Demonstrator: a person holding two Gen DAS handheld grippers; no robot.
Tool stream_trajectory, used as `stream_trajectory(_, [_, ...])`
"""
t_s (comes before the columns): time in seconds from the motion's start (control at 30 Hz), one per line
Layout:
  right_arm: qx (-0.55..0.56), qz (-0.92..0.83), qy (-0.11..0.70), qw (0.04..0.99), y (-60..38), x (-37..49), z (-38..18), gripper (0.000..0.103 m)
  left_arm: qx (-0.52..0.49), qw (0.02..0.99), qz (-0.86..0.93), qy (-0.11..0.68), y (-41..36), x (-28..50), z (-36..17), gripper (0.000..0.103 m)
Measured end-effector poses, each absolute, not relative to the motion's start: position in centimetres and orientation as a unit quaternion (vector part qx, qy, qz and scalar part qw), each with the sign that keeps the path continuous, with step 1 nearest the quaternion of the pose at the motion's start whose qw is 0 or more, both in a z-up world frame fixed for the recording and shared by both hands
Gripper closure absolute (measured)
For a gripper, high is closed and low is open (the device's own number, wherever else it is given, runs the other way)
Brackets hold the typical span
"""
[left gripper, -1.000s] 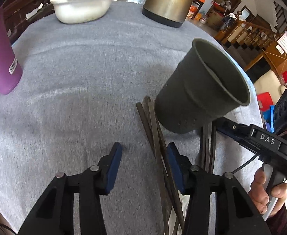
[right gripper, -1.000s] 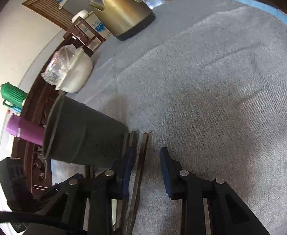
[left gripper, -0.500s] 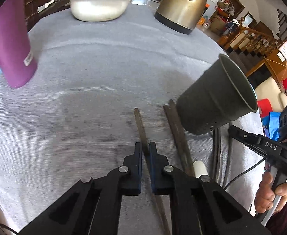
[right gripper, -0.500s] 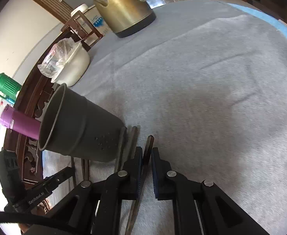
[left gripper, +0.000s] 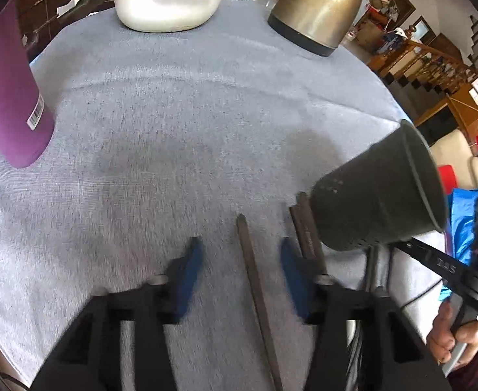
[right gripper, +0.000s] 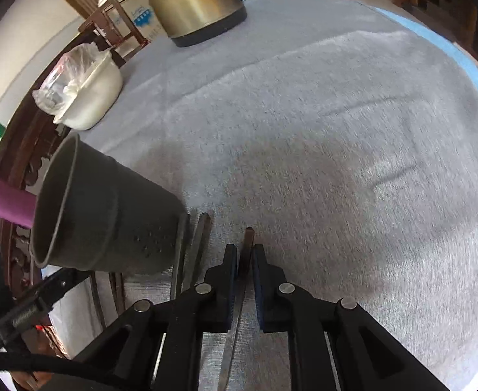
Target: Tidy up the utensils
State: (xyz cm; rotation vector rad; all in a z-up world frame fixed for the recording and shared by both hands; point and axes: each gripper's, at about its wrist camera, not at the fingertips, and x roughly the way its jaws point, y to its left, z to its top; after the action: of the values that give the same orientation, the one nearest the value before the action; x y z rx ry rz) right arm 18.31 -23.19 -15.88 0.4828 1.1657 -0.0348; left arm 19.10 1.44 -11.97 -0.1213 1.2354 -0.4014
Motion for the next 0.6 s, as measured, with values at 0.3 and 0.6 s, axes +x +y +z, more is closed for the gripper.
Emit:
stream_trajectory(0.3, [0.232, 0.019, 0.478, 0.847, -24.5, 14.6, -11.9, 0.095, -0.076, 0.808, -0.211, 0.545, 2.8, 17.8, -9.7, 0.096])
stream_trajectory(0.6, [0.239, 0.054, 0.378, 0.893, -24.5, 9.0, -4.3, 0.096, -0.065, 0.854, -0.256, 0.447, 3.6, 11.8, 0.5, 0.097])
